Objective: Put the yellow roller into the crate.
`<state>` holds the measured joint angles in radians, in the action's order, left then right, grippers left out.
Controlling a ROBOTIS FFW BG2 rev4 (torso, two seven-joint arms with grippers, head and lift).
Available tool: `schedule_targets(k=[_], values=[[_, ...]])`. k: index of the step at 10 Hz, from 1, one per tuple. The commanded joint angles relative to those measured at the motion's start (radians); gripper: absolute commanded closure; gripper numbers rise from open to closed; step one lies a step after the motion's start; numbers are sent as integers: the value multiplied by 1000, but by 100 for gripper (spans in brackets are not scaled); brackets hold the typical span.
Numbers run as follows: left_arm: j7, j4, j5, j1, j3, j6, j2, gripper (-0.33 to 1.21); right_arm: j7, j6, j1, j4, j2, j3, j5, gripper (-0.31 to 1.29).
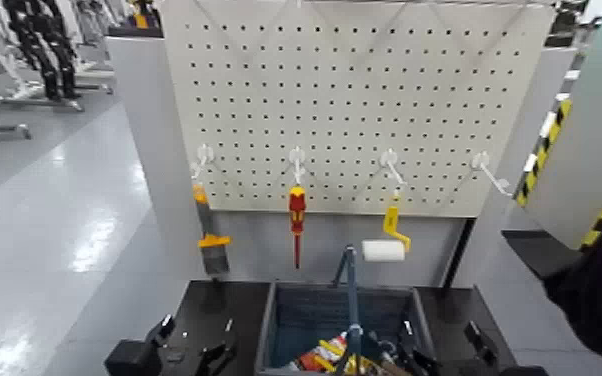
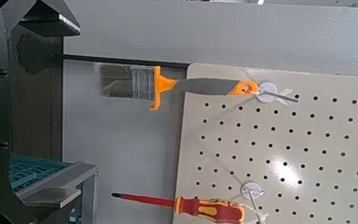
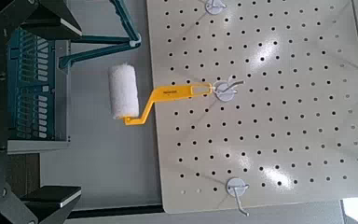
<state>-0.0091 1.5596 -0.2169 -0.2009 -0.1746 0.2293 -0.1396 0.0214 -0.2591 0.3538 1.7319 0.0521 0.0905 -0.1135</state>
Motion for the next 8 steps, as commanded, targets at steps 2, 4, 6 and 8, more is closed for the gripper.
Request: schedule_targets(k=[2,4,6,8], values=[[8,4,8,-2,0,-1,0,10,0,0,1,0,-3,-9,0,13],[8,4,7,-3,0,-1,0,10,-5,3,-3,2,-3,-25,0,13],[8,4,1,-3,0,-1,0,11,-86,47,-18,14,-9,-71,-5,13],[6,4,-2,-3,0,2,-2,11,-225,129,-59,23,-17,-130,-6,13]])
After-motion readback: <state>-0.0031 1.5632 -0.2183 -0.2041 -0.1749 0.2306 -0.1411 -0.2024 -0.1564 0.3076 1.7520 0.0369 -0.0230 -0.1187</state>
